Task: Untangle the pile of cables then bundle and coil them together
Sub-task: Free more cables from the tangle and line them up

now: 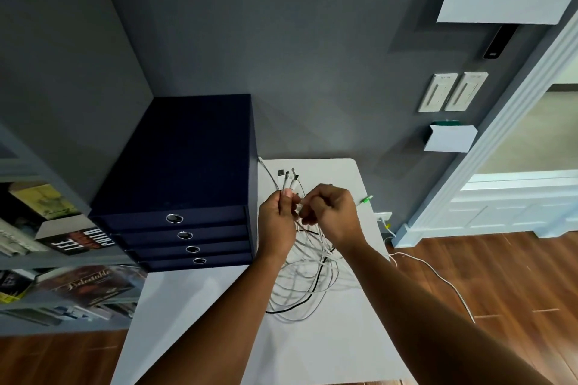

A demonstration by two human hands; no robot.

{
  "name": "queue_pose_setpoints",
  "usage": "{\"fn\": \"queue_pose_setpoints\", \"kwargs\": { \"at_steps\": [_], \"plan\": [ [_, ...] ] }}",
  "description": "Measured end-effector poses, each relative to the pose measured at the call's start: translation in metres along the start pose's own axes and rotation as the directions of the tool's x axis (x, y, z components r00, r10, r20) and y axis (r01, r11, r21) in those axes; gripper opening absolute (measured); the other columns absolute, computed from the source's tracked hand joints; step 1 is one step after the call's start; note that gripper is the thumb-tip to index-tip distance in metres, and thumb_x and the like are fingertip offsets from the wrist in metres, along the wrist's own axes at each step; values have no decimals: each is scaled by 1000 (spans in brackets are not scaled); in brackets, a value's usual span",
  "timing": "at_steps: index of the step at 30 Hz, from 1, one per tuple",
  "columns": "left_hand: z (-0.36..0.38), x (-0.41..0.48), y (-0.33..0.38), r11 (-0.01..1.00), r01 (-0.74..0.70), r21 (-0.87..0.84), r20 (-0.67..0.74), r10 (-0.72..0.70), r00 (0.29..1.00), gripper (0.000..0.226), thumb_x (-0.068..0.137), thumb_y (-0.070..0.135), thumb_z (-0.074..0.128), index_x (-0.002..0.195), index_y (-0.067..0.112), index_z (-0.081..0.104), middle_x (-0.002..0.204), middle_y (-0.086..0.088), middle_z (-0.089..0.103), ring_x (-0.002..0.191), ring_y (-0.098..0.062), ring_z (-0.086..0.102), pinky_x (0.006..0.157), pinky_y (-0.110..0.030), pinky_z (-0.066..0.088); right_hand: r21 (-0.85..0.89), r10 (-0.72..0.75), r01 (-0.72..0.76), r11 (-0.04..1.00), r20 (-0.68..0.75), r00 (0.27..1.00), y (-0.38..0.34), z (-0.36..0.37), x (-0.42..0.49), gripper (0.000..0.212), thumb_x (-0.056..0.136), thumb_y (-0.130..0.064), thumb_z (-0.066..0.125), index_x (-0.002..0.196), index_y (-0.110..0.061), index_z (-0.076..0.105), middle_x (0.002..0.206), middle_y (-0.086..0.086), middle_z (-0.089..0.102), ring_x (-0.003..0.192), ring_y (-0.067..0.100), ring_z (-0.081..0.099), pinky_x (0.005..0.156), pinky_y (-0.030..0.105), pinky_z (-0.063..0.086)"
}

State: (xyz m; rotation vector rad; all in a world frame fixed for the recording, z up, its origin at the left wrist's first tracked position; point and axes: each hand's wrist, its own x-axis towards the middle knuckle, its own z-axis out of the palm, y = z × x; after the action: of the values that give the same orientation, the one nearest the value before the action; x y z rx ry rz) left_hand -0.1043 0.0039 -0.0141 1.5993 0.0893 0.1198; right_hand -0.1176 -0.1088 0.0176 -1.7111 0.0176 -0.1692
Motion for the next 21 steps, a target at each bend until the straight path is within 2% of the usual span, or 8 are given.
{"fn": "queue_pose_setpoints", "kwargs": {
  "at_steps": [3, 6, 7, 10, 13, 15, 18, 21],
  "plan": [
    [-4, -3, 2, 999, 1, 43, 87, -5, 996, 38, 107, 32, 42, 76, 18, 58, 63, 8, 60, 59, -13, 60, 53, -29, 44, 24, -66, 66, 998, -7, 998, -4, -6, 7, 17, 89, 0, 53, 96, -10, 65, 79, 10, 67, 55, 27, 64, 56, 33, 52],
    [-8, -8, 6, 999, 32, -15, 231, -27, 973, 42, 107, 39, 40, 83, 9, 56, 59, 2, 54, 55, -28, 66, 60, -42, 52, -167, -144, 171, 971, 164, 976, -8, -13, 23, 46, 91, -18, 66, 131, -33, 50, 111, -3, 54, 71, 17, 61, 71, 27, 54],
    [-9, -10, 7, 998, 44, -49, 260, -30, 965, 44, 106, 40, 40, 84, 6, 55, 56, 0, 49, 52, -29, 62, 61, -43, 54, -219, -129, 183, 959, 239, 963, -10, -14, 28, 52, 91, -15, 66, 136, -32, 48, 113, -3, 53, 72, 16, 59, 72, 25, 52],
    [-11, -17, 11, 987, 104, -120, 289, -65, 955, 43, 103, 43, 45, 79, 9, 55, 55, -1, 31, 46, -20, 38, 51, -33, 51, -255, -17, 133, 958, 410, 912, -18, -20, 42, 40, 91, 4, 58, 126, -14, 62, 94, 0, 61, 65, 20, 57, 64, 23, 45],
    [-14, -20, 13, 985, 144, -93, 298, -111, 948, 40, 100, 49, 49, 80, 18, 66, 59, 0, 25, 48, -12, 22, 45, -22, 27, -246, 81, 37, 969, 452, 888, -31, -26, 48, 23, 88, 7, 64, 109, -3, 66, 79, 3, 60, 52, 16, 54, 52, 22, 43],
    [-15, -21, 14, 983, 155, -96, 312, -118, 943, 36, 103, 44, 47, 80, 28, 69, 59, 4, 30, 52, -10, 22, 47, -24, 16, -240, 134, -27, 970, 443, 886, -37, -30, 50, 14, 86, 3, 70, 99, 3, 65, 71, 5, 61, 44, 10, 54, 44, 19, 42],
    [-13, -20, 14, 989, 133, -69, 326, -104, 940, 37, 106, 38, 42, 84, 27, 69, 57, 9, 34, 52, -9, 21, 50, -28, 13, -274, 152, -38, 961, 407, 901, -35, -33, 53, 10, 84, -9, 76, 83, -4, 68, 68, 17, 60, 42, 12, 52, 40, 21, 39],
    [-12, -19, 16, 997, 79, -3, 334, -73, 940, 38, 108, 32, 38, 83, 12, 59, 49, 14, 36, 45, -4, 24, 43, -19, 20, -205, 141, -71, 976, 346, 928, -25, -32, 51, 13, 84, -19, 77, 78, -10, 71, 62, 23, 55, 45, 22, 46, 41, 24, 38]
  ]
}}
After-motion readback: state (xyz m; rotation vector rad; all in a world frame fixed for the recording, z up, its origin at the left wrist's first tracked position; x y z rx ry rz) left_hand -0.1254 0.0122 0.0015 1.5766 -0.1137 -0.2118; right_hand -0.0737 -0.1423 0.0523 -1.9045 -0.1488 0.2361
